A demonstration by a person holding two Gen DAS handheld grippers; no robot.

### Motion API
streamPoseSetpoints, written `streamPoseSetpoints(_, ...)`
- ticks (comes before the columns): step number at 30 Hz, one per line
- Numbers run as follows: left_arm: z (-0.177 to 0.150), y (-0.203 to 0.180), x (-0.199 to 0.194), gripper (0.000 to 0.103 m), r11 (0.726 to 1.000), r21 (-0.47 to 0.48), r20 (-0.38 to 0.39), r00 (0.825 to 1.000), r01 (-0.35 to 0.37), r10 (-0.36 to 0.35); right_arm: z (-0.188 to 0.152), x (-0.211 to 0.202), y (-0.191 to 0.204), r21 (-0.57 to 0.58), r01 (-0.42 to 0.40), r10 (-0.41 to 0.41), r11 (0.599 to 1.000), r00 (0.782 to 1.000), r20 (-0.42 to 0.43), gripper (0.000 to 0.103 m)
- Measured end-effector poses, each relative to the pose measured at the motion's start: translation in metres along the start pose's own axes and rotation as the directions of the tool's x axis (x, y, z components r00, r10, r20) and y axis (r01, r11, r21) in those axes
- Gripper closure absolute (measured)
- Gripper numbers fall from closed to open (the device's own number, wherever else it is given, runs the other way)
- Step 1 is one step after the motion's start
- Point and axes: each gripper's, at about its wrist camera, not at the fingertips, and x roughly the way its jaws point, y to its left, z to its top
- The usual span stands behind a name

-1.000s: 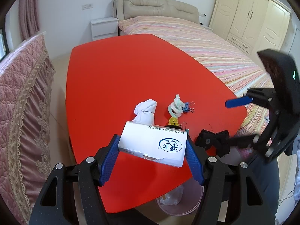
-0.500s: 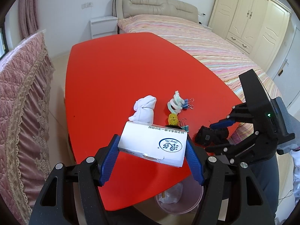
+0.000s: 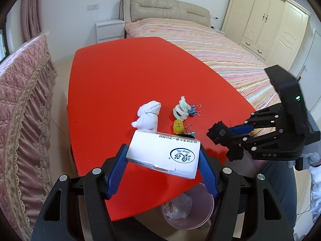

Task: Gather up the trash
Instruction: 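Release the black cloth into the bin with right tool while left tool drops the white box in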

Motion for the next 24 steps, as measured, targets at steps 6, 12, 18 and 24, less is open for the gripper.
streamPoseSetpoints(6, -0.013, -0.013, -0.014, 0.038, 1.000, 0.014, 0.032, 0.999, -0.008, 0.008, -0.021, -0.034, 0.015, 0.013, -0.037, 0.036, 0.999, 0.995, 0.095, 0.083)
streamPoseSetpoints(12, -0.030, -0.026, -0.027, 0.038, 1.000, 0.024, 0.058, 0.998, -0.009, 0.007, -0.049, -0.049, 0.028, 0.018, -0.061, 0.058, 0.998, 0.989, 0.137, 0.083)
streamPoseSetpoints(18, -0.051, -0.037, -0.034, 0.038, 1.000, 0.027, 0.068, 0.998, 0.001, -0.003, -0.078, -0.045, 0.034, 0.025, -0.080, 0.076, 0.996, 0.989, 0.127, 0.083)
streamPoseSetpoints(24, -0.070, -0.044, -0.038, 0.038, 1.000, 0.026, 0.059, 0.998, 0.017, -0.019, -0.095, -0.023, 0.035, 0.043, -0.131, 0.127, 0.990, 0.988, 0.086, 0.083)
